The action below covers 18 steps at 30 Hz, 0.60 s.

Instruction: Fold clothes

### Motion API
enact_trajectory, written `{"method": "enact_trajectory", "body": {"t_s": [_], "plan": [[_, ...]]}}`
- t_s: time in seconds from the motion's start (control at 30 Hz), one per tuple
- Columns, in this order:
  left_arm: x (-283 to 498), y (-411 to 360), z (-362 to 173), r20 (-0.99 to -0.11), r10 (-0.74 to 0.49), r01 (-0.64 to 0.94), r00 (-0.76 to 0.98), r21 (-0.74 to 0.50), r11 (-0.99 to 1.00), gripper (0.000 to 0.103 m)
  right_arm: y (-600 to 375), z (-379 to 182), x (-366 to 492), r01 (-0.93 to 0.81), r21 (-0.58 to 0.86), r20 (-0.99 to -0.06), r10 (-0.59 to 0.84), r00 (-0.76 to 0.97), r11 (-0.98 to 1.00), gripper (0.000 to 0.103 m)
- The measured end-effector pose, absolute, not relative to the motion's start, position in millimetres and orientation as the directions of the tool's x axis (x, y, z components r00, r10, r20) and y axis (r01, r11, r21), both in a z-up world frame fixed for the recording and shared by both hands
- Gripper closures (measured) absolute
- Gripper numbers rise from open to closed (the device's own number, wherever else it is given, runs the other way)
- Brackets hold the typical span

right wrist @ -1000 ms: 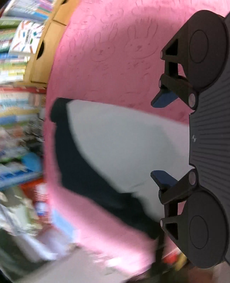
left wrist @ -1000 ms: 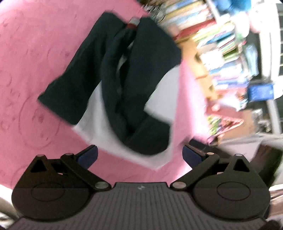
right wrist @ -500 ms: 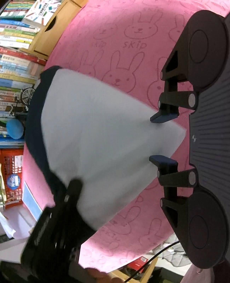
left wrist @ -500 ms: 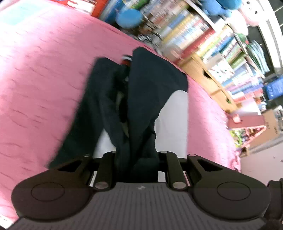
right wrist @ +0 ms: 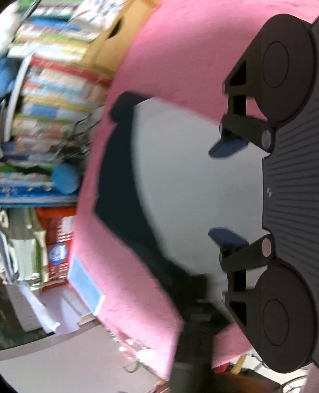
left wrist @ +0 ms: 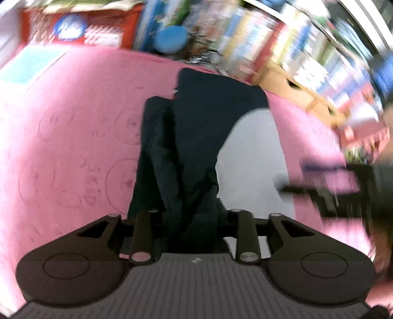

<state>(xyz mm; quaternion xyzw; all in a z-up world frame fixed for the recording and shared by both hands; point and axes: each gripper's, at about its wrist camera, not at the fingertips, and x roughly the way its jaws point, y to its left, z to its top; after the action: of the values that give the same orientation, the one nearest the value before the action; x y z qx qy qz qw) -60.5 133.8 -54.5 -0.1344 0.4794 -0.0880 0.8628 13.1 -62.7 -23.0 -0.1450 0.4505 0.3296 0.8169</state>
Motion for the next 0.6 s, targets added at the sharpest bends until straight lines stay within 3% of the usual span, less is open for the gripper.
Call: {"method": "enact_trajectory", "body": {"t_s": [0.13,0.2,0.27,0.3,0.33,0.37,0.43,0.6], "plan": [[-61,146,-80,-0.839,-0.310,-0.071,0.448,-0.379,0.923,0.066,1,-26,38,-0.696,0.080,-0.828,0.437,0.352,0.713,0.018],[-63,154,-84,-0.824,-0.335,-0.099,0.456,-0.421,0.902,0.067,30,-35,43,-0.709,0.017,-0.845,0.389,0.367,0.705,0.012],[-66,155,-83,-0.818,-0.336,-0.082,0.467,-0.418,0.905,0.067,59,-47,45,-0.712,-0.064,-0.861,0.322,0.394,0.699,0.012],[-67,155,-82,-0.816,-0.331,-0.071,0.474,-0.410,0.909,0.066,68,-55,47,-0.710,-0.084,-0.870,0.296,0.394,0.700,0.022],[-68,154,-80,-0.814,-0.325,-0.059,0.481,-0.400,0.915,0.067,77,-62,49,-0.707,-0.103,-0.879,0.269,0.394,0.700,0.041],[-70,155,-75,-0.809,-0.313,-0.044,0.498,-0.385,0.922,0.067,86,-70,51,-0.704,-0.122,-0.887,0.242,0.394,0.699,0.047],[-71,156,-68,-0.789,-0.299,-0.021,0.537,-0.366,0.930,0.067,87,-61,50,-0.687,-0.091,-0.865,0.284,0.413,0.721,0.074],[-67,175,-86,-0.801,-0.313,-0.081,0.510,-0.407,0.910,0.066,106,-71,61,-0.701,-0.090,-0.879,0.274,0.390,0.708,0.078]]}}
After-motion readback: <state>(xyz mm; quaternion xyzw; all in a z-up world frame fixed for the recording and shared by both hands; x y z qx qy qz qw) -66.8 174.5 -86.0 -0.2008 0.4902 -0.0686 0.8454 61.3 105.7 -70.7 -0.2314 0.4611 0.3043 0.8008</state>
